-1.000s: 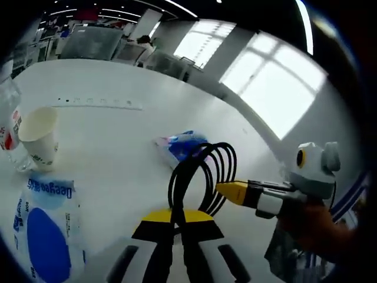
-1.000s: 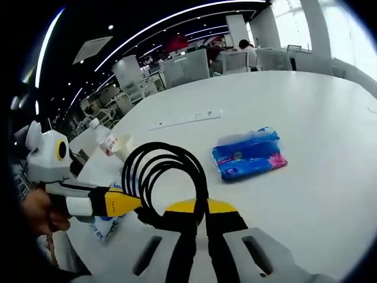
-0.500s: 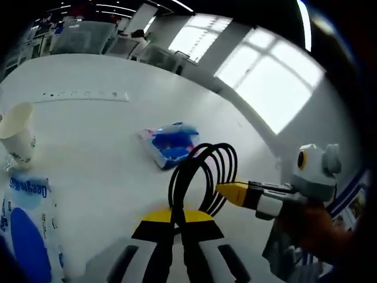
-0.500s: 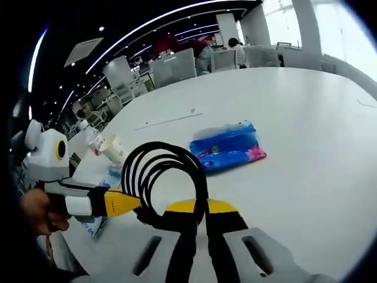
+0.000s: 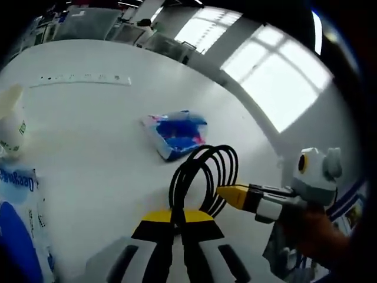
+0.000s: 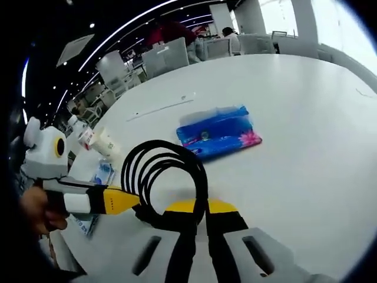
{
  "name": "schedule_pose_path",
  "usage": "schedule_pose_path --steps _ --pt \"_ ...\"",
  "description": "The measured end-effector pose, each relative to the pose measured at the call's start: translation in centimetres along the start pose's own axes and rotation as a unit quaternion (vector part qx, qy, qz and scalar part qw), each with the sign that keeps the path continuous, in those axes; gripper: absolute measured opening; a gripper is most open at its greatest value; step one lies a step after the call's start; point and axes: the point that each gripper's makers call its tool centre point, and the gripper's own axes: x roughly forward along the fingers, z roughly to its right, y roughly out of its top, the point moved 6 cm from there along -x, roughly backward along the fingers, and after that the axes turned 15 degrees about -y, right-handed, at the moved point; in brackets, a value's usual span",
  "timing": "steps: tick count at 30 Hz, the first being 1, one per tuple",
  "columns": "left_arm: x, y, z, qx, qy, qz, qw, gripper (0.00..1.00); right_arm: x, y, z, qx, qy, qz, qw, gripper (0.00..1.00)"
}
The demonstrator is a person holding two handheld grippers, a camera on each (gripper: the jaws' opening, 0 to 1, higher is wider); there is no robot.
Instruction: Arrange the tabletop items into an orderly group along one side of the table until the central work area is clear of visible clutter.
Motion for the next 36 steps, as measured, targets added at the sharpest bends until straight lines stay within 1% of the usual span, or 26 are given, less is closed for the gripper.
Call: schedule_pose_path --steps 4,6,8,11,13,16,18,19,21,24,25,27,29,32,36 --pt "0.7 -0.1 -0.5 -0.003 0.000 -0.003 1.0000 0.01 0.8 -0.2 0.3 -0.002 -0.005 -0.008 1.0000 0.01" --pt "1.0 0.1 -0.6 -0.006 -0.003 0.004 1.0000 0.01 0.7 -0.1 0.5 0.003 -0.009 -0.009 0.9999 0.01" --pt "1.0 0.3 -0.7 -0.005 0.000 0.005 1.0000 0.01 1.0 -0.1 0.4 0.010 -0.006 -0.010 0.9999 0.01" --pt "1.2 0.6 -1.2 -0.004 0.004 0.001 1.0000 0.01 1.9 0.1 0.4 -0.002 -0.005 -0.012 0.9999 0.01" --pt "1.3 0.5 -1.2 -0.004 0.005 -0.003 1.0000 0.02 2.0 0.0 0.4 -0.008 -0.007 -0.014 0.9998 0.02" --pt "1.4 0.5 -1.4 0.005 0.013 -0.006 0.9999 0.02 2.1 0.0 0.2 -0.014 -0.009 -0.013 0.9998 0.02" --pt "1.5 0.5 -1.6 0.018 0.017 -0.009 0.9996 0.03 1.9 0.1 0.0 -0.022 -0.008 -0.005 0.9997 0.02" --pt "1.5 0.4 -1.8 0.031 0.020 -0.014 0.9992 0.04 2.0 0.2 -0.1 -0.032 -0.007 0.002 0.9995 0.03" --pt "1.4 0.2 -1.7 0.036 0.018 -0.018 0.9990 0.05 2.3 0.2 0.1 -0.055 -0.010 0.006 0.9984 0.03" --pt "1.2 0.4 -1.8 0.058 0.024 -0.020 0.9978 0.10 2.7 0.3 0.3 -0.061 -0.012 0.012 0.9980 0.05" --pt "1.1 0.5 -1.5 0.067 0.020 -0.019 0.9974 0.12 2.6 0.4 0.3 -0.065 -0.012 0.013 0.9977 0.05" --pt "1.0 0.6 -1.6 0.074 0.023 -0.018 0.9968 0.14 2.3 0.8 0.2 -0.056 -0.010 0.032 0.9978 0.12" --pt "0.9 0.8 -1.6 0.073 0.021 -0.013 0.9971 0.15 2.2 1.0 0.0 -0.056 -0.008 0.032 0.9979 0.16" --pt "0.9 0.9 -1.4 0.071 0.020 -0.013 0.9972 0.22 2.2 0.9 0.0 -0.056 -0.008 0.035 0.9978 0.17" --pt "0.4 0.9 -0.8 0.075 0.023 -0.009 0.9969 0.27 2.1 0.8 -0.1 -0.054 -0.006 0.036 0.9979 0.23"
